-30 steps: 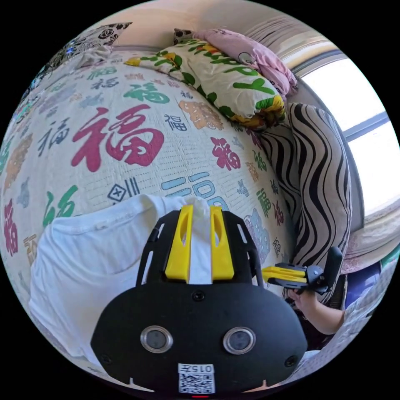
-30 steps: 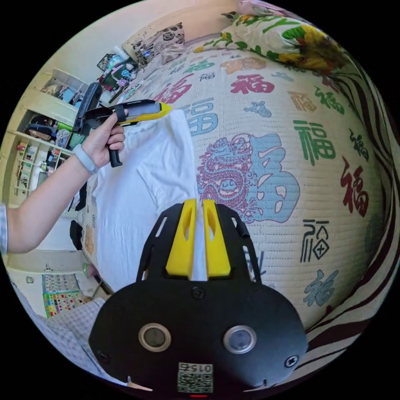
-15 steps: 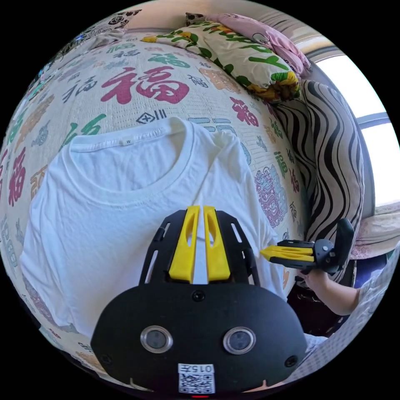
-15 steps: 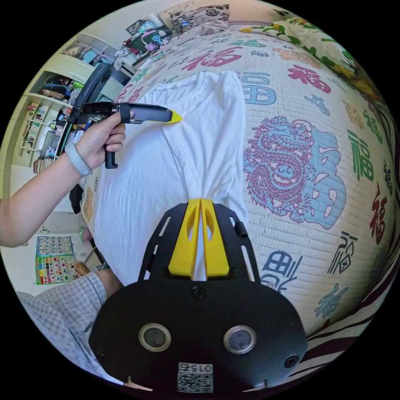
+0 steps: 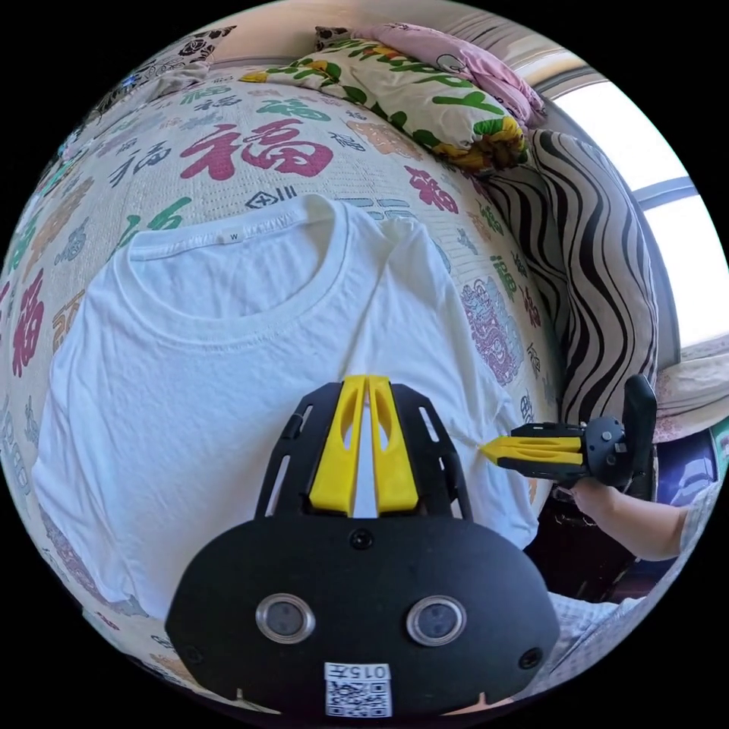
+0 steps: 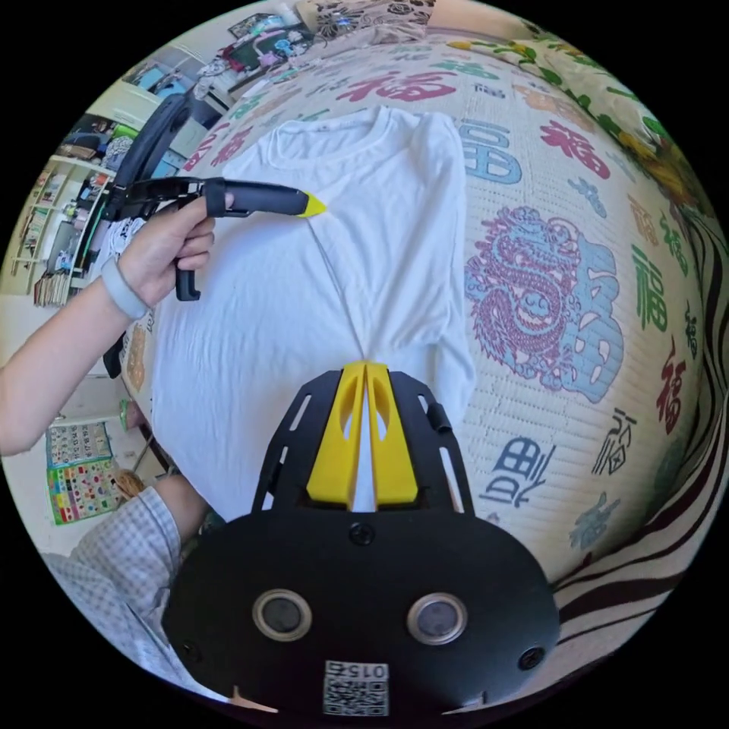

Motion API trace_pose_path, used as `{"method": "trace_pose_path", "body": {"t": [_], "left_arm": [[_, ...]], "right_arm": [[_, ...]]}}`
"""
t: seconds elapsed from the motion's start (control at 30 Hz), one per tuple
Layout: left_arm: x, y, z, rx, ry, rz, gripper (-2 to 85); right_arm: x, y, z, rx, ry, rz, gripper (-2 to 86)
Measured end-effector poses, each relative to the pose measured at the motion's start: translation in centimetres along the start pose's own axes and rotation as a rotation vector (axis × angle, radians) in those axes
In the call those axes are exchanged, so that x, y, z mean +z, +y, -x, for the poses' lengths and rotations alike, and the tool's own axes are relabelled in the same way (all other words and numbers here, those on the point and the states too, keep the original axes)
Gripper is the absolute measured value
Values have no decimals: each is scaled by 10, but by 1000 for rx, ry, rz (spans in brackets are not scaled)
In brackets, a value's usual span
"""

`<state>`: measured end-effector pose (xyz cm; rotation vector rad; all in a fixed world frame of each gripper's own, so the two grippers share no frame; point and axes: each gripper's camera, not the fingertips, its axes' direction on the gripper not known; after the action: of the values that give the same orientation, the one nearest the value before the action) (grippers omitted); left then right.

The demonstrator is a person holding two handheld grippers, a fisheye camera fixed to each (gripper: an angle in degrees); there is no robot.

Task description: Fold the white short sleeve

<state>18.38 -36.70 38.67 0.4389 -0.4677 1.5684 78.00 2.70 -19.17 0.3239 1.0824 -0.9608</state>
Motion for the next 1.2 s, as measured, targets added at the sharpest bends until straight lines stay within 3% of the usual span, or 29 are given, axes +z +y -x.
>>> {"method": "trace_pose_path", "body": {"t": [0.07,0.3,0.57,0.87,1.2], "left_arm": [[-20,1,-5,-23,-19,-5,16],[-123,75,22,-208,62,-184,70],[-214,209,121,-663,-3,-312,84],[-223,178,157,-626,60,-322,94],[-228,161,151,-608,61,-242,60]], "right_arm": [[-1,-2,5,48,26,56,-4],[-41,-38,56,25,1,-37,16],[-10,-181,214,-277,-88,-75,53],[94,-298,366,-521,170,89,64],[157,-340,383,-456,215,299,71]]}}
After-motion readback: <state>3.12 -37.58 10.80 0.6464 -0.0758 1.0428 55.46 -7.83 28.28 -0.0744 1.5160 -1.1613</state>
